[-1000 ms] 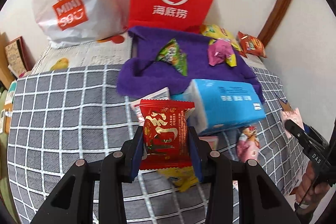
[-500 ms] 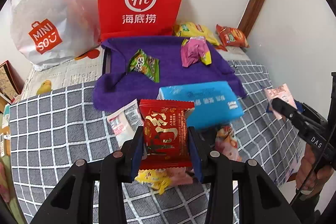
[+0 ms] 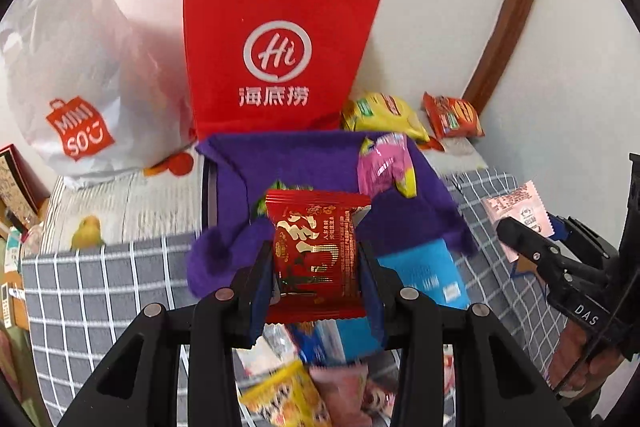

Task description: Organize snacks

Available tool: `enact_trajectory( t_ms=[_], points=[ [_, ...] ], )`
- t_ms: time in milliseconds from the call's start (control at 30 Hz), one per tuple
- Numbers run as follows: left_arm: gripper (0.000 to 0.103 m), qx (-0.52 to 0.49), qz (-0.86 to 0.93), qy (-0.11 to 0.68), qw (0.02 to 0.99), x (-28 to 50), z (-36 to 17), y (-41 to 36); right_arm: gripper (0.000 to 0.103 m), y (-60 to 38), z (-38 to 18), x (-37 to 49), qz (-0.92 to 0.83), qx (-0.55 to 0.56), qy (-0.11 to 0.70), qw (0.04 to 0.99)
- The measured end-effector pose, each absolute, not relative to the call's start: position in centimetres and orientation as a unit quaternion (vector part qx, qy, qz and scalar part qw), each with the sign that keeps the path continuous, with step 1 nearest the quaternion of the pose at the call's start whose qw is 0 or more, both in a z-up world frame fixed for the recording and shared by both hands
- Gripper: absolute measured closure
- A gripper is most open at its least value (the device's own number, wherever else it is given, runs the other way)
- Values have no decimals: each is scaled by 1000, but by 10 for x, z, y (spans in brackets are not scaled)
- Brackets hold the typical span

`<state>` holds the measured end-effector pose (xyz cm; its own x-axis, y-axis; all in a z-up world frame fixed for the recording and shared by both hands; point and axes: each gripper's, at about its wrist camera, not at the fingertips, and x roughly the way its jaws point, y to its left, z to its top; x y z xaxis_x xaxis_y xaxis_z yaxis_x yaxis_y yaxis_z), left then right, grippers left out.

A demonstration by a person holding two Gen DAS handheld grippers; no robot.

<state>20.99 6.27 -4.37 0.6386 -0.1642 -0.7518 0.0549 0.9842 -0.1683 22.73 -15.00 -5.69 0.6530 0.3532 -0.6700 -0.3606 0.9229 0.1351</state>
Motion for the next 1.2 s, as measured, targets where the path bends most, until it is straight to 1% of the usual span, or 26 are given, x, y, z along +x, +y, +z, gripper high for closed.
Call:
enact_trajectory(
  t_ms=[367, 533, 700, 1200],
  points=[
    [65, -67, -58, 413, 906, 262, -47, 76, 50, -125, -76, 283, 194, 4, 370, 909],
    [65, -69, -61, 425, 901, 280, -64, 82, 50, -117, -97, 298, 196, -3, 380, 904],
    [65, -71, -61, 442, 892, 290, -80, 88, 50, -117, -116, 309, 194, -1, 385, 902],
    [65, -73, -72, 467, 879, 302, -101, 86, 50, -128, -154, 320, 175, 13, 418, 891]
  ],
)
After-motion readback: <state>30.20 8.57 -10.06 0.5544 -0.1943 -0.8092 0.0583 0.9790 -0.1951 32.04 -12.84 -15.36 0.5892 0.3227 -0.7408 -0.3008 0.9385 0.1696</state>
